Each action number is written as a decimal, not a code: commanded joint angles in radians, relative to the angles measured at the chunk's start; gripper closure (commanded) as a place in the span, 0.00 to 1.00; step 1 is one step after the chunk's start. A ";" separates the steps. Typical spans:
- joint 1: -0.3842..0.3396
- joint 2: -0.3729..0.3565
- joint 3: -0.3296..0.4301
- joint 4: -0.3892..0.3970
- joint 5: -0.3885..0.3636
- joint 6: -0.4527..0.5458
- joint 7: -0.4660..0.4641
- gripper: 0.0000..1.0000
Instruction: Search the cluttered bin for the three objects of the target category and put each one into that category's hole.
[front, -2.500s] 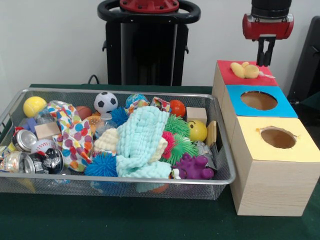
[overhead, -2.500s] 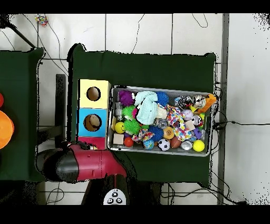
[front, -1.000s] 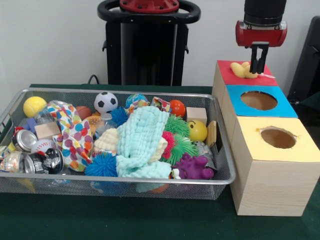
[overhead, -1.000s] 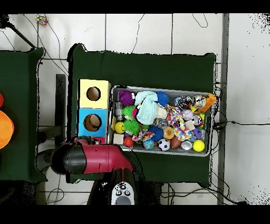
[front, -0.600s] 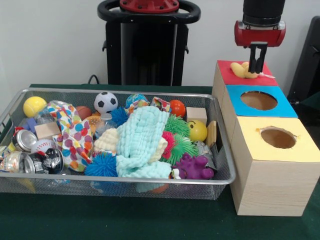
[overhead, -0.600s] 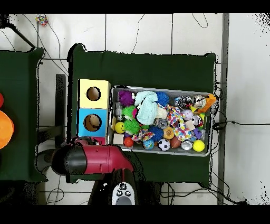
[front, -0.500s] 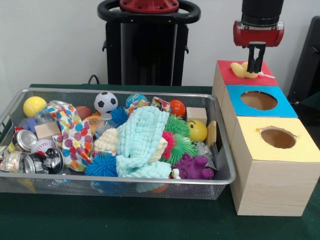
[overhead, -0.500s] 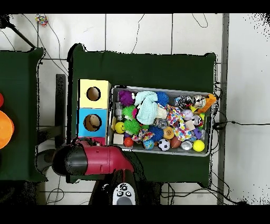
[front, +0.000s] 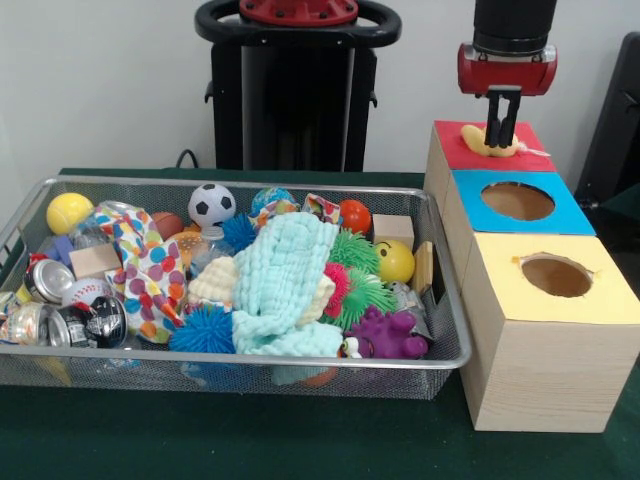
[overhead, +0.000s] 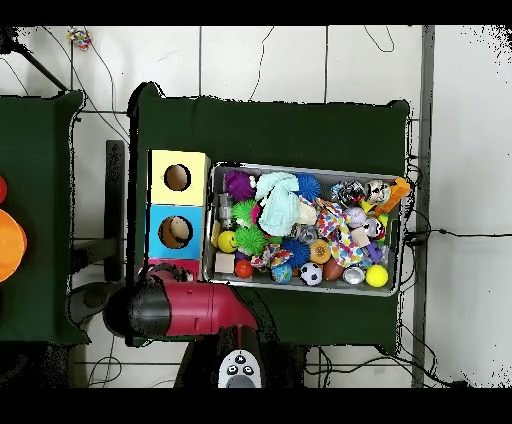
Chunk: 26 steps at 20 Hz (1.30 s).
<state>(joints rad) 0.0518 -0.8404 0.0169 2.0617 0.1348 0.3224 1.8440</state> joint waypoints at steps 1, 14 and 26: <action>-0.024 0.018 0.053 0.087 -0.051 -0.098 0.120 1.00; 0.004 0.023 0.058 0.155 -0.034 -0.125 0.156 1.00; 0.047 0.042 0.040 0.174 -0.017 -0.167 0.190 1.00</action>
<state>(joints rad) 0.0747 -0.8423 0.0162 2.1682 0.1194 0.1954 1.8440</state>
